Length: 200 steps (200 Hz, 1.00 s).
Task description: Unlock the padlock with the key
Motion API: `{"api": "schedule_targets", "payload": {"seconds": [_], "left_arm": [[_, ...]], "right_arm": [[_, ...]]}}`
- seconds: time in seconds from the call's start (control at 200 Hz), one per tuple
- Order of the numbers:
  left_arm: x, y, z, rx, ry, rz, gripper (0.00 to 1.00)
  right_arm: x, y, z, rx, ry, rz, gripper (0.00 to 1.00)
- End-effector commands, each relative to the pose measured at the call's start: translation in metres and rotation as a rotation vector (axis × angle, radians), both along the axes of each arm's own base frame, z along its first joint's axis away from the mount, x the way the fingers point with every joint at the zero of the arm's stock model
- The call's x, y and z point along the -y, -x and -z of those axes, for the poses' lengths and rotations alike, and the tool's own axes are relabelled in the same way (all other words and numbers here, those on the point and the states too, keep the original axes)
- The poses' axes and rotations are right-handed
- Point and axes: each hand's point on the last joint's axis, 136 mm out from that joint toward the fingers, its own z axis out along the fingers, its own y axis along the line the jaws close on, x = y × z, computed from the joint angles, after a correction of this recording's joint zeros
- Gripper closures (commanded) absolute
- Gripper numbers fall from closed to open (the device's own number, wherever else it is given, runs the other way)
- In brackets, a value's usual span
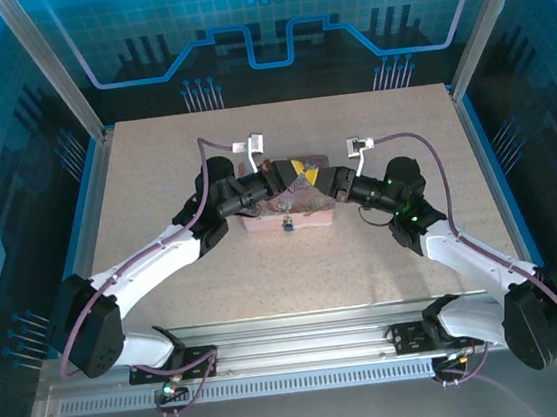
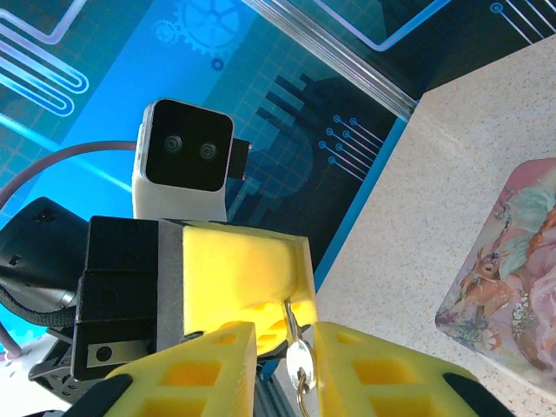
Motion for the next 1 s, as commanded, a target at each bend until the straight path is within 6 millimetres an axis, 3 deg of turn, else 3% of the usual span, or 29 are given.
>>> {"api": "schedule_targets", "payload": {"seconds": [0.0, 0.255, 0.52, 0.996], "left_arm": [[-0.002, 0.002, -0.015, 0.035, 0.04, -0.018, 1.0], [-0.001, 0.0, -0.018, 0.039, 0.053, -0.017, 1.0], [0.001, 0.001, -0.023, 0.046, 0.074, -0.007, 1.0], [-0.001, 0.005, -0.027, 0.062, 0.074, 0.001, 1.0]], "right_arm": [[-0.003, 0.006, -0.019, 0.062, -0.017, -0.016, 0.67], [-0.006, 0.009, -0.023, 0.077, -0.017, -0.034, 0.78], [-0.005, 0.008, -0.023, 0.082, -0.006, -0.032, 1.0], [0.002, 0.01, -0.025, 0.093, 0.01, -0.016, 1.0]]}}
